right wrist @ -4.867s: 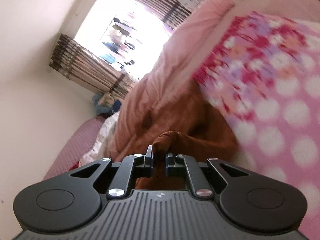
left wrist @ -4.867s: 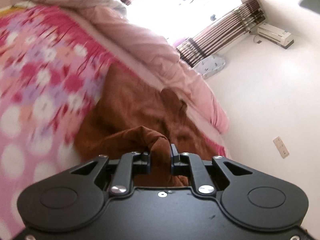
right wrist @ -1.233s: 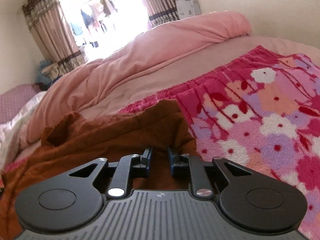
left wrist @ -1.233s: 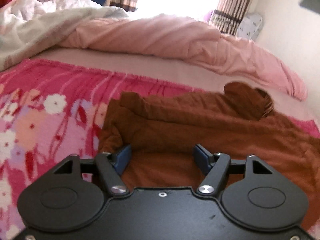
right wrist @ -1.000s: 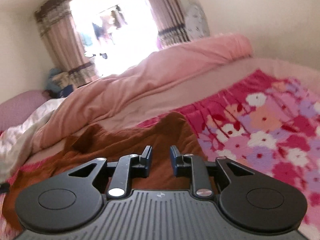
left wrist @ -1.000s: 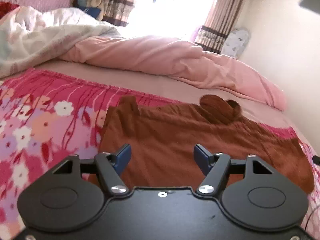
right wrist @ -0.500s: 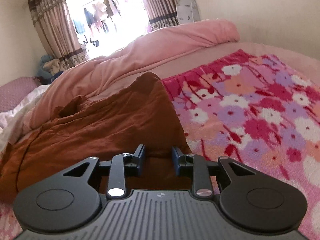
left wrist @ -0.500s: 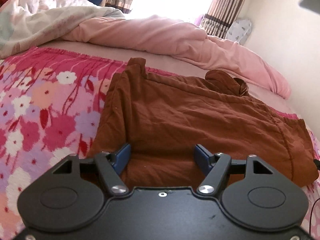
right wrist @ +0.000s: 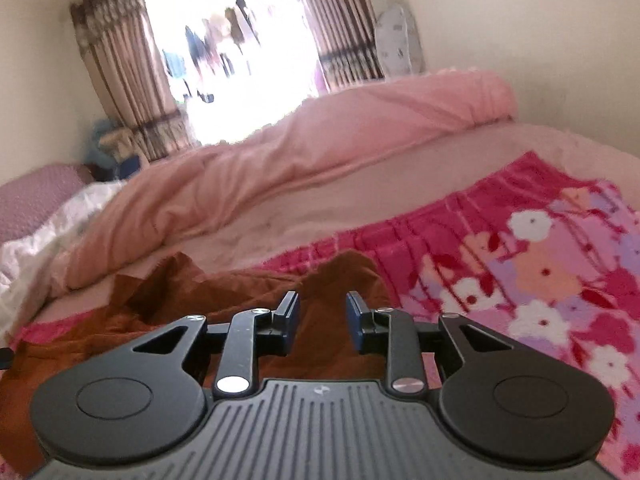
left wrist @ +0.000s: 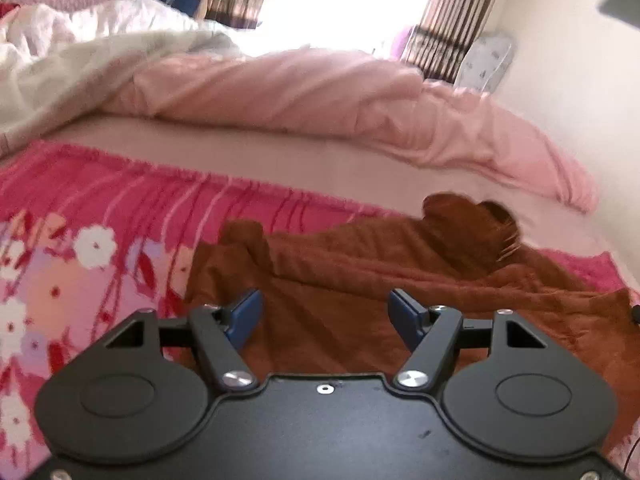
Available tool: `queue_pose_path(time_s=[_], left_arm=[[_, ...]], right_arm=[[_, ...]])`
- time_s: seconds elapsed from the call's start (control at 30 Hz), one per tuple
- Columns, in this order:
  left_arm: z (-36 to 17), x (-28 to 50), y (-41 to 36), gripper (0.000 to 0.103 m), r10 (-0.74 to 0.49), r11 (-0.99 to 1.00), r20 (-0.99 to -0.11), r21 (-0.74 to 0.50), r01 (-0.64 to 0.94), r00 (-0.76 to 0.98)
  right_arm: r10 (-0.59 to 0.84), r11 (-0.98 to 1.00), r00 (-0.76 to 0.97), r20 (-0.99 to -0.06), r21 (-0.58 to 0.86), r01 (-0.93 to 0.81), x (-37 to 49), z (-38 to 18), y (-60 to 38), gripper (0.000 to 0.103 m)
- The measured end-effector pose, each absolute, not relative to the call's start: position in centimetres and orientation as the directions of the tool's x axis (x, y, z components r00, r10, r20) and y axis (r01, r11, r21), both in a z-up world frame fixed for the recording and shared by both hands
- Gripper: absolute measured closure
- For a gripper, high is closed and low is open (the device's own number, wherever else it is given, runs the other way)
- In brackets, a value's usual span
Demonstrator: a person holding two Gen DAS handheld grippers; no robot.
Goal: Fold large clothes
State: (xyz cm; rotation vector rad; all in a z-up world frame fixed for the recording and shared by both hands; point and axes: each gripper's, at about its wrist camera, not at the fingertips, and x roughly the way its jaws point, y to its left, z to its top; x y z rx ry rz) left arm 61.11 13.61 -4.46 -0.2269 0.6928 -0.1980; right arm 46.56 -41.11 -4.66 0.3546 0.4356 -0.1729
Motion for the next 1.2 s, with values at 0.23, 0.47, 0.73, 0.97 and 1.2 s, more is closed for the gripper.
queue_pose_path(time_s=[0.23, 0.47, 0.73, 0.97, 1.2], left_arm=[[-7.7, 63.0, 13.5, 0.028, -0.214, 0.971, -0.652, -0.225, 0.083, 0.727], [-4.7, 60.4, 14.9, 0.028, -0.226, 0.951, -0.605, -0.305, 0.039, 0.764], [-4.0, 50.5, 15.1, 0.028, -0.259, 0.949, -0.531, -0.296, 0.109, 0.807], [-7.6, 50.4, 14.5, 0.027, -0.255, 0.954, -0.592, -0.285, 0.098, 0.765], [-6.5, 50.0, 13.9, 0.027, -0.221, 0.967, -0.597, -0.238, 0.093, 0.771]], right_arm=[[-0.111, 0.912, 0.833, -0.542, 0.277, 0.302, 49.5, -8.2, -41.6, 0.071], [-0.101, 0.892, 0.86, -0.501, 0.338, 0.302, 46.7, -6.3, -42.0, 0.071], [-0.075, 0.931, 0.9, -0.43, 0.292, 0.218, 37.6, -4.7, -39.5, 0.069], [-0.127, 0.917, 0.857, -0.5, 0.271, 0.294, 37.6, -7.5, -39.7, 0.069], [-0.148, 0.911, 0.845, -0.513, 0.262, 0.319, 37.4, -8.0, -39.7, 0.067]])
